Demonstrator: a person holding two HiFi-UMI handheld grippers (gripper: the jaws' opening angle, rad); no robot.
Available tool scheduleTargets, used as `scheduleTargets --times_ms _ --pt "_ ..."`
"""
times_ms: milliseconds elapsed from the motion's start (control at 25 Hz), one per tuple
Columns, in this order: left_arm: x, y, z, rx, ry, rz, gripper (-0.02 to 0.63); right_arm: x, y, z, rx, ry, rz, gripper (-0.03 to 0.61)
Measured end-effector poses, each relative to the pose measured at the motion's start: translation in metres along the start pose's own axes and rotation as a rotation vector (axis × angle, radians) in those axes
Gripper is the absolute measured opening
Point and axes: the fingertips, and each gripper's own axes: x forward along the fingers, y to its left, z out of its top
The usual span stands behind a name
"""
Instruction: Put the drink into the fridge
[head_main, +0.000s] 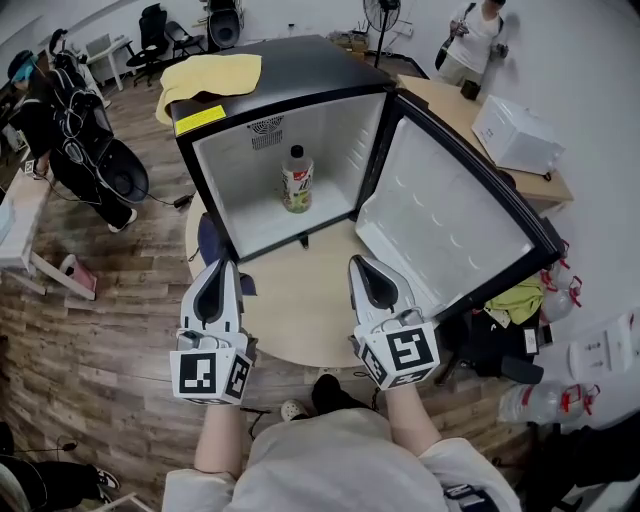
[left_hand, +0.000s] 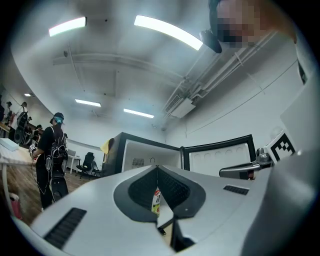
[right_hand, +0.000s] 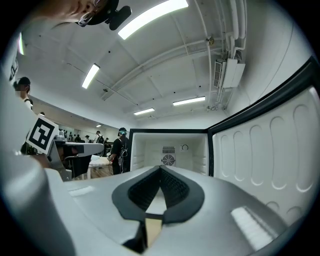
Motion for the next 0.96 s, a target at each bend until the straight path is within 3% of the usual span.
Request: scheduleTargets --times_ms 960 --pt "-0.040 -0.010 0.010 -0.015 -0.022 -0.060 0.009 -0.041 0.028 0.011 -0.020 -0.030 -0.042 0.011"
